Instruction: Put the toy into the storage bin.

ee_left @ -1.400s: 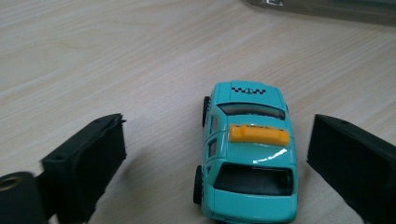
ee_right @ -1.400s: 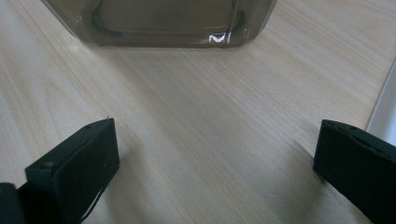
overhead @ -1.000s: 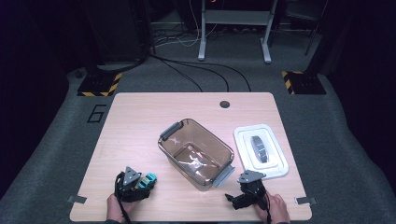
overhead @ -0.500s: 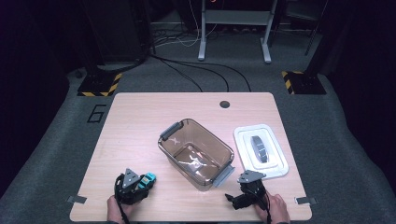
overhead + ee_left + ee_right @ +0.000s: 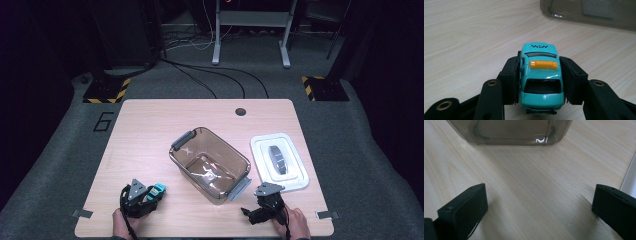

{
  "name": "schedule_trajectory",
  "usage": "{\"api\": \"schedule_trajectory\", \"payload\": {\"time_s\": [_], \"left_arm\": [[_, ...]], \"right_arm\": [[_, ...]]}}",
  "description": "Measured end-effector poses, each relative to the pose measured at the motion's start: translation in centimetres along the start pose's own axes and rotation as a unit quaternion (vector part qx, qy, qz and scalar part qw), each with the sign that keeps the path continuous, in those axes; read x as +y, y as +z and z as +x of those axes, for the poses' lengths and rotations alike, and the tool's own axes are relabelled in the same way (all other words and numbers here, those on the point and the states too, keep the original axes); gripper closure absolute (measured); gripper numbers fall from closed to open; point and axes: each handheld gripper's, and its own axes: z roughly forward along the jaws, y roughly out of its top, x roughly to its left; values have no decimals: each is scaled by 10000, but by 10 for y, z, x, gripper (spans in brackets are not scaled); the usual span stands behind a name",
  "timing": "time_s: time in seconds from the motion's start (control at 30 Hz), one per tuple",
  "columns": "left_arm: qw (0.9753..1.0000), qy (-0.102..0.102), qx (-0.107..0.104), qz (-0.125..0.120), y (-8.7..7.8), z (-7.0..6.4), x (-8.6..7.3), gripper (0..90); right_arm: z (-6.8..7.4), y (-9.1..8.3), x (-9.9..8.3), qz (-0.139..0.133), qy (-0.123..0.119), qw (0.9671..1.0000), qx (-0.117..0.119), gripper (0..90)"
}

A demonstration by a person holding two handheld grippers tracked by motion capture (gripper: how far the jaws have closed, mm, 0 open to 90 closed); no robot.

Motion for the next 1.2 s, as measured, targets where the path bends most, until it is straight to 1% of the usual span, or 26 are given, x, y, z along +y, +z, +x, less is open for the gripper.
{"api": "schedule_trajectory", "payload": {"time_s": [0.03,0.1,0.27,0.4,0.43,0.5,0.53,0.57,0.7,0.77,0.87,0.9,1.0,1.13,1.2], "left_arm": [[10000,-40,-8,-31,-1,0,2,528],[10000,-40,-25,-19,-2,0,4,528],[10000,18,-93,-25,-7,-1,10,528],[9998,87,-155,43,-6,-2,14,528],[9997,150,-191,92,-5,-3,17,528],[9997,166,-171,101,-4,-5,18,528],[9994,227,-204,138,-3,-5,22,528],[9994,250,-186,130,-3,-5,24,528],[9994,249,-218,117,-4,-5,29,528],[9992,287,-234,140,-4,-4,34,528],[9991,304,-267,134,-5,-3,37,528],[9989,318,-305,140,-7,-3,40,528],[9989,319,-322,117,-9,-2,43,528],[9986,294,-422,126,-14,-1,51,528],[9985,316,-433,127,-16,-2,54,528]], "right_arm": [[0,0,0,0,3,10000,-1,0],[0,0,0,1,0,10000,0,0],[0,0,0,-10,33,10000,-12,0],[0,0,0,-12,37,10000,-12,0],[0,0,0,-12,28,10000,-1,0],[0,0,0,-11,26,10000,-1,0],[0,0,0,-10,19,10000,-10,0],[0,0,0,-9,17,10000,-11,0],[0,0,0,-11,18,10000,-11,0],[0,0,0,-12,24,10000,-1,0],[0,0,0,-10,19,10000,-9,0],[0,0,0,-9,19,10000,-10,0],[0,0,0,-10,19,10000,-11,0],[0,0,0,-10,20,10000,-10,0],[0,0,0,-9,20,10000,-10,0]]}}
